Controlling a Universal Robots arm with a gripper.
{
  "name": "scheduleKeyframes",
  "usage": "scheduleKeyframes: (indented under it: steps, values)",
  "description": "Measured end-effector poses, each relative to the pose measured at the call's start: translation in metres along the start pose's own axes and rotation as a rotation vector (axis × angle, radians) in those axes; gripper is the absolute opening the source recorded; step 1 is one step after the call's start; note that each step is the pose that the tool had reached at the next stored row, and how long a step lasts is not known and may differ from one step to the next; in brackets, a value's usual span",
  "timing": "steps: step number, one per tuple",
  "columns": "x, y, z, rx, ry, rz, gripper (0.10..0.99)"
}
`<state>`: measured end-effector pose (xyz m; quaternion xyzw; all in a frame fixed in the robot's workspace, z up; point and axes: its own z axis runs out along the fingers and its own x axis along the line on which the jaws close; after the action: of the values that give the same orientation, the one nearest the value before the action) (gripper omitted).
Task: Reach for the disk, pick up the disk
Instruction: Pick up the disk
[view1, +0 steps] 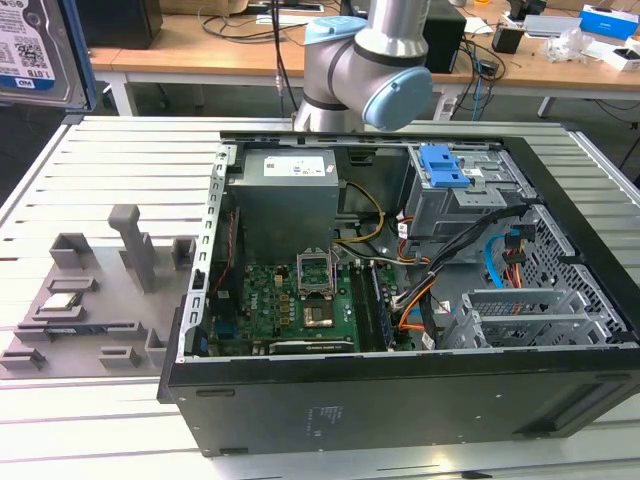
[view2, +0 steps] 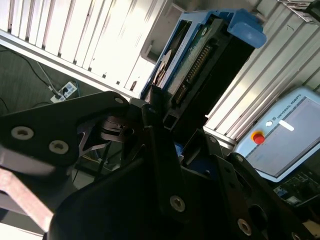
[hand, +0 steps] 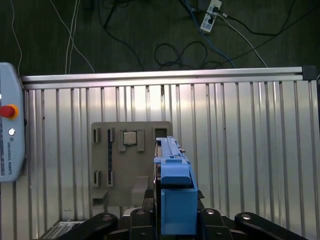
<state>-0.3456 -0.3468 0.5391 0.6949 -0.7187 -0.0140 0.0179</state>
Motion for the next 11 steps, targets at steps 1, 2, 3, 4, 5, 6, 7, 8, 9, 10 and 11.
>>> scheduleKeyframes:
  steps: [1, 2, 3, 4, 5, 6, 7, 8, 9, 10, 11]
  values:
    - [0.0, -0.0018, -0.0001, 0.0, 0.0, 0.0, 0.365]
    - [-0.0001, -0.0038, -0.0002, 0.0, 0.0, 0.0, 0.365]
    - [-0.0002, -0.0061, -0.0003, 0.0, 0.0001, 0.0, 0.365]
    - [-0.0003, -0.0095, -0.0004, 0.0, 0.0, 0.0, 0.365]
    - [-0.0004, -0.0132, -0.0006, 0.0, 0.0, 0.0, 0.365]
    - [-0.0006, -0.0173, -0.0008, 0.0, 0.0001, 0.0, 0.365]
    - [-0.0007, -0.0214, -0.001, 0.0, 0.0, 0.0, 0.365]
    - [-0.0008, -0.0251, -0.0012, 0.0, 0.0001, 0.0, 0.365]
    - [-0.001, -0.0294, -0.0014, 0.0, 0.0, 0.0, 0.365]
    - [-0.001, -0.0319, -0.0015, 0.0, 0.0001, 0.0, 0.365]
    - [-0.0011, -0.0343, -0.0016, 0.0, 0.0001, 0.0, 0.365]
